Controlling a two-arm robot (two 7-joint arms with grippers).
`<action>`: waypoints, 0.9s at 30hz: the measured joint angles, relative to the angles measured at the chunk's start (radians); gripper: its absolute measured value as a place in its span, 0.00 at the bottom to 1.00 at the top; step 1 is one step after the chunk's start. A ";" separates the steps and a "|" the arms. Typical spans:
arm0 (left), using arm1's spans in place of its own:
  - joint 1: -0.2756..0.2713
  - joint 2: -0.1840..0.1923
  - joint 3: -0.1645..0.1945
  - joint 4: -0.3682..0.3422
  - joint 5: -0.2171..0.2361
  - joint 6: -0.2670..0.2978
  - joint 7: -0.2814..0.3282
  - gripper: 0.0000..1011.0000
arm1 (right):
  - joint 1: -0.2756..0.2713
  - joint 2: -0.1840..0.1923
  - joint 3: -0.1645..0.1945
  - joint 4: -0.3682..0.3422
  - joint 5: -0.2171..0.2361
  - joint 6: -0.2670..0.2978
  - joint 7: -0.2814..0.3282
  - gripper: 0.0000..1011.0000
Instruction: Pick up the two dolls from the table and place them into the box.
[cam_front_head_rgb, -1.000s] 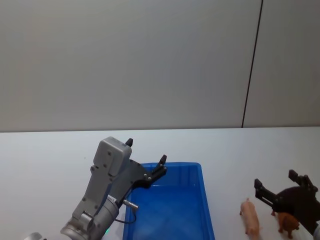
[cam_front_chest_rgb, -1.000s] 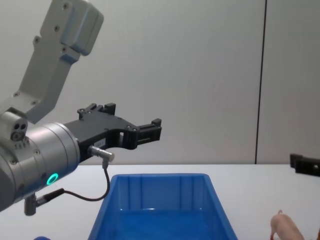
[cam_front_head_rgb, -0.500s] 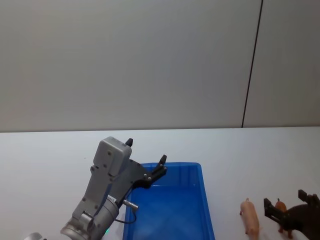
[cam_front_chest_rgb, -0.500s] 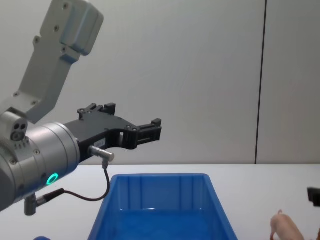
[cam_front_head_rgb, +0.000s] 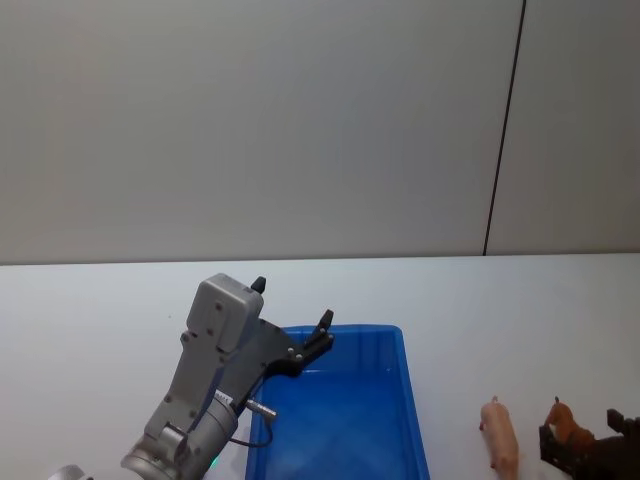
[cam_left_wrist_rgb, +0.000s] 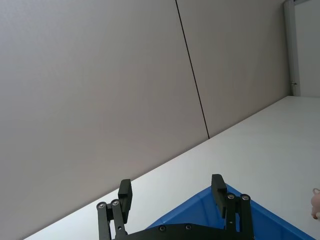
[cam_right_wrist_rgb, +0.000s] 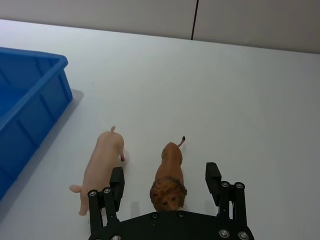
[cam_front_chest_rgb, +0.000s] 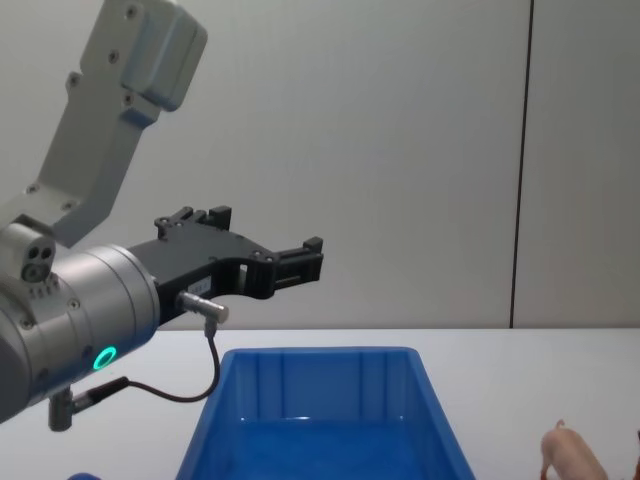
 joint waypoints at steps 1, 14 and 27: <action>0.000 0.000 0.000 0.000 0.000 0.000 0.000 0.99 | 0.000 0.000 0.000 0.002 -0.001 0.001 0.000 0.99; 0.000 0.000 0.000 0.000 0.000 0.000 0.000 0.99 | 0.015 -0.013 0.000 0.062 -0.018 -0.006 0.016 0.70; 0.000 0.000 0.000 0.000 0.000 0.000 0.000 0.99 | 0.025 -0.024 -0.002 0.075 -0.033 -0.015 0.024 0.43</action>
